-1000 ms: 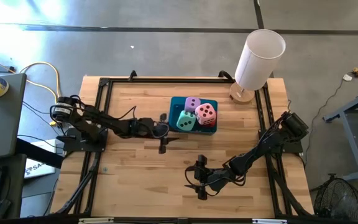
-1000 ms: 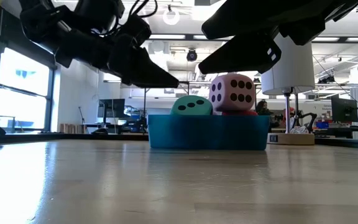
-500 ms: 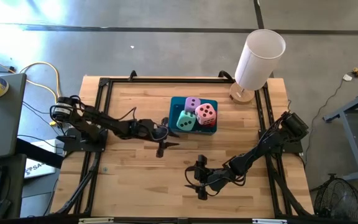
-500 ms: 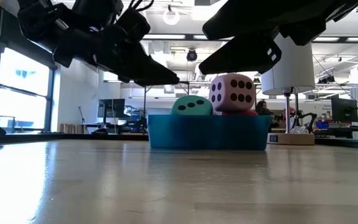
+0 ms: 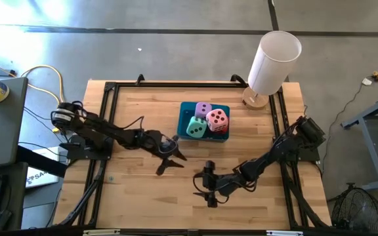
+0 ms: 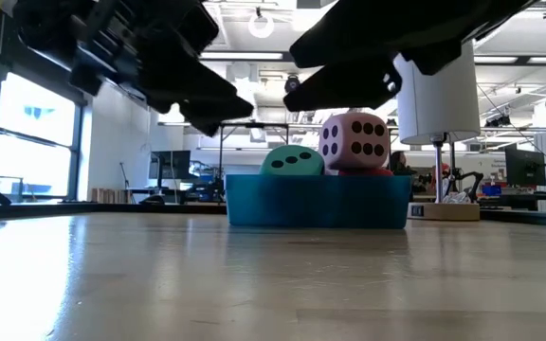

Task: Pick & Place Dice
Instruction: Put the small blue dice into the blue bin

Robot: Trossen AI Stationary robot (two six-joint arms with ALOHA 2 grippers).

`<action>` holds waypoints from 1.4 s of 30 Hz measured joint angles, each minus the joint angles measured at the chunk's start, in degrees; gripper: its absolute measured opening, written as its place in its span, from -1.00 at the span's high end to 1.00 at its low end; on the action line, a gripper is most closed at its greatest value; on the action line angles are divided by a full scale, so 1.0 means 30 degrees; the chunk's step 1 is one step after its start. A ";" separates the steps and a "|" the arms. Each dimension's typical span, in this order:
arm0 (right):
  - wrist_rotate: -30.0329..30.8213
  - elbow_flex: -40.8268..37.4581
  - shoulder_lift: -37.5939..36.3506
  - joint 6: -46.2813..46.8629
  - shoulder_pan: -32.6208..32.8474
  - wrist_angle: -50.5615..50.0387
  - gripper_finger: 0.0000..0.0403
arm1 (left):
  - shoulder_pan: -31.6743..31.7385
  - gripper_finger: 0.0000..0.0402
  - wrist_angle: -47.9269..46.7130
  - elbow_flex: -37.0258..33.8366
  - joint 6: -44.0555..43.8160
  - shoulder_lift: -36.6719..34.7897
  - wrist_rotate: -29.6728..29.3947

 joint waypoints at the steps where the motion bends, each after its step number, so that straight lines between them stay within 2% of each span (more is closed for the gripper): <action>1: -0.0313 0.0000 0.0000 -0.0243 -0.0120 0.0079 -0.51 | -0.0224 0.25 -0.0581 0.0000 0.0007 -0.0335 -0.0340; 4: -0.1367 0.0000 0.0000 -0.0690 -0.0493 0.0247 -0.51 | -0.1338 0.25 -0.2620 0.0062 0.0259 -0.1773 -0.2035; 8: -0.2337 0.0000 0.0000 -0.1192 -0.0892 0.0390 -0.51 | -0.3194 0.25 -0.7498 0.0863 0.0487 -0.4171 -0.4173; 13: -0.3064 -0.0006 0.0000 -0.2000 -0.1244 0.0649 -0.51 | -0.5329 0.25 -1.5171 0.2145 -0.2413 -0.6575 -0.4645; 18: -0.3080 -0.0007 0.0000 -0.2789 -0.1513 0.0931 -0.51 | -0.7808 0.25 -2.0041 0.2149 -0.5725 -0.7512 -0.4607; 22: -0.3074 0.0000 0.0000 -0.3296 -0.1785 0.1264 -0.51 | -0.9677 0.25 -2.2295 0.2149 -0.8846 -0.7510 -0.4595; 26: -0.3074 -0.0005 0.0000 -0.3327 -0.2038 0.1229 -0.51 | -1.1105 0.25 -2.3851 0.2149 -1.3342 -0.7392 -0.4521; 34: -0.3078 -0.0002 0.0000 -0.3358 -0.2129 0.1222 -0.51 | -1.2116 0.26 -2.8384 0.2149 -2.2496 -0.7392 -0.1199; 38: -0.3074 -0.0007 0.0000 -0.3320 -0.2129 0.1222 -0.51 | -1.2322 0.26 -2.9034 0.2149 -2.3496 -0.7214 -0.1526; 42: -0.3074 -0.0006 0.0000 -0.3319 -0.2129 0.1222 -0.51 | -1.2811 0.26 -2.9049 0.2149 -2.3507 -0.6352 -0.0676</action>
